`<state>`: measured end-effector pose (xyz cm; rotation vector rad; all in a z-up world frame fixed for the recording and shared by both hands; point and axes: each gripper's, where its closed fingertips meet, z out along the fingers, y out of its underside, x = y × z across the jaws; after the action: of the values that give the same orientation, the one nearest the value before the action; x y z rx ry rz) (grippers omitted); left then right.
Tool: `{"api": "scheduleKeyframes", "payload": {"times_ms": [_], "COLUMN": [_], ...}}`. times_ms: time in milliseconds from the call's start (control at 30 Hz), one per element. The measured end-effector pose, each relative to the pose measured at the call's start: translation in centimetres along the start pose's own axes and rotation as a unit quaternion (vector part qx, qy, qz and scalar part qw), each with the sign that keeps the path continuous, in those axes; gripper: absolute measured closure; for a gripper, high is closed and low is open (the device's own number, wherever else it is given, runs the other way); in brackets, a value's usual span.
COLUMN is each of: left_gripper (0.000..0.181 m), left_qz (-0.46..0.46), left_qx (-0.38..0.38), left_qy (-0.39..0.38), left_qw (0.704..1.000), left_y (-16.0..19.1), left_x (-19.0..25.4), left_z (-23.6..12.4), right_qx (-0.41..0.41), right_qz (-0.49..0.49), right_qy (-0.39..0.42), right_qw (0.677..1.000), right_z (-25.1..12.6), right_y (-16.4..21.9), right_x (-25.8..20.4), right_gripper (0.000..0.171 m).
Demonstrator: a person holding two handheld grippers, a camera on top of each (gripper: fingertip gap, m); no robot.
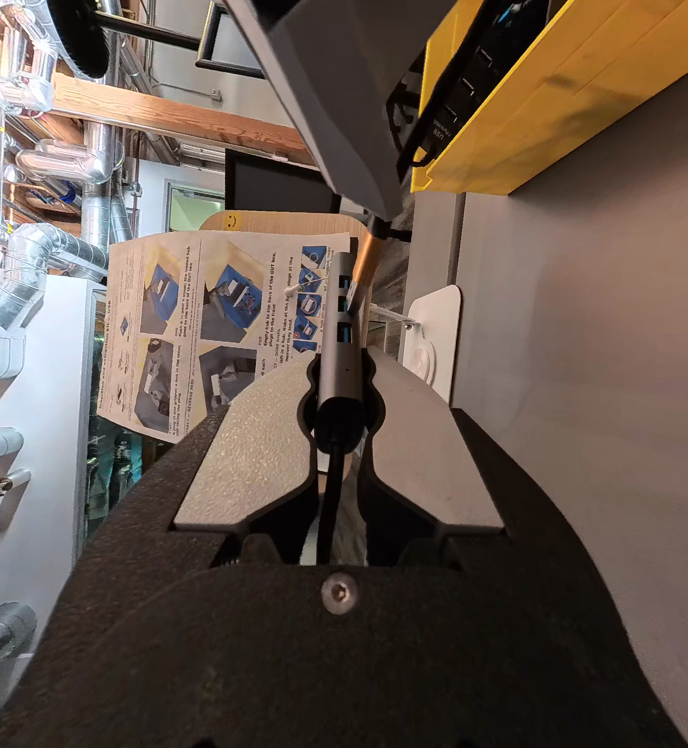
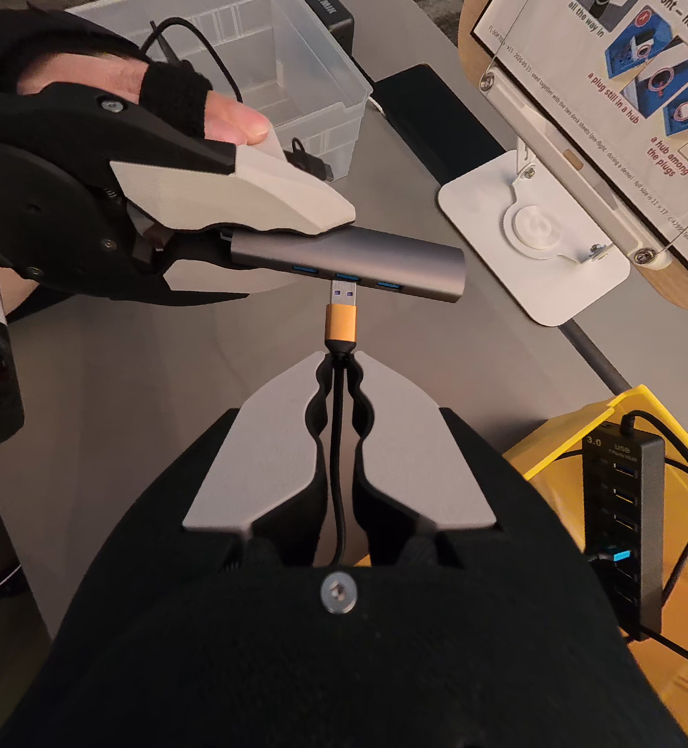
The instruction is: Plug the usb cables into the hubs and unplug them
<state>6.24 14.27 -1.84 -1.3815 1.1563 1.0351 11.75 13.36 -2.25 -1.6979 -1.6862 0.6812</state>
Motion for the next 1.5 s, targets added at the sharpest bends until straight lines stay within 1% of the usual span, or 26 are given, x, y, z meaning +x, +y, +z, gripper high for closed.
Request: {"api": "scheduleKeyframes", "payload": {"times_ms": [367, 467, 700, 867, 1000, 1233, 1333, 1500], "left_gripper": [0.164, 0.164, 0.164, 0.165, 0.165, 0.165, 0.165, 0.165], "left_qz": [0.016, 0.006, -0.06, -0.102, -0.111, -0.116, -0.134, -0.135], "left_qx": [-0.005, -0.011, -0.025, -0.025, -0.028, -0.03, -0.023, -0.021], "left_qy": [0.0, 0.001, -0.013, -0.024, -0.031, -0.033, -0.032, -0.032], "left_qw": [1.0, 1.0, 0.998, 0.994, 0.993, 0.992, 0.99, 0.99], "left_y": [-0.4, -0.3, 0.3, 0.6, 0.7, 0.8, 0.7, 0.6], "left_x": [0.5, 0.5, -0.7, -1.7, -2.1, -2.1, -2.2, -2.3], "left_z": [0.2, 0.3, 0.3, -0.1, -0.2, -0.2, -0.2, -0.4], "right_qx": [-0.001, 0.007, 0.093, 0.169, 0.196, 0.201, 0.198, 0.201], "right_qz": [0.01, 0.01, 0.013, 0.007, -0.009, -0.022, -0.028, -0.022], "right_qy": [-0.002, 0.001, 0.003, 0.009, 0.02, 0.02, 0.02, 0.005], "right_qw": [1.0, 1.0, 0.996, 0.986, 0.98, 0.979, 0.98, 0.979], "right_z": [0.1, 0.0, -0.6, -1.4, -1.6, -1.5, -1.5, -1.6], "right_y": [0.2, 0.0, -2.4, -4.4, -5.0, -5.1, -5.0, -5.0], "right_x": [0.3, 0.5, 0.8, 0.9, 0.8, 0.6, 0.6, 0.6], "right_gripper": [0.163, 0.163, 0.163, 0.163, 0.163, 0.163, 0.163, 0.163]}}
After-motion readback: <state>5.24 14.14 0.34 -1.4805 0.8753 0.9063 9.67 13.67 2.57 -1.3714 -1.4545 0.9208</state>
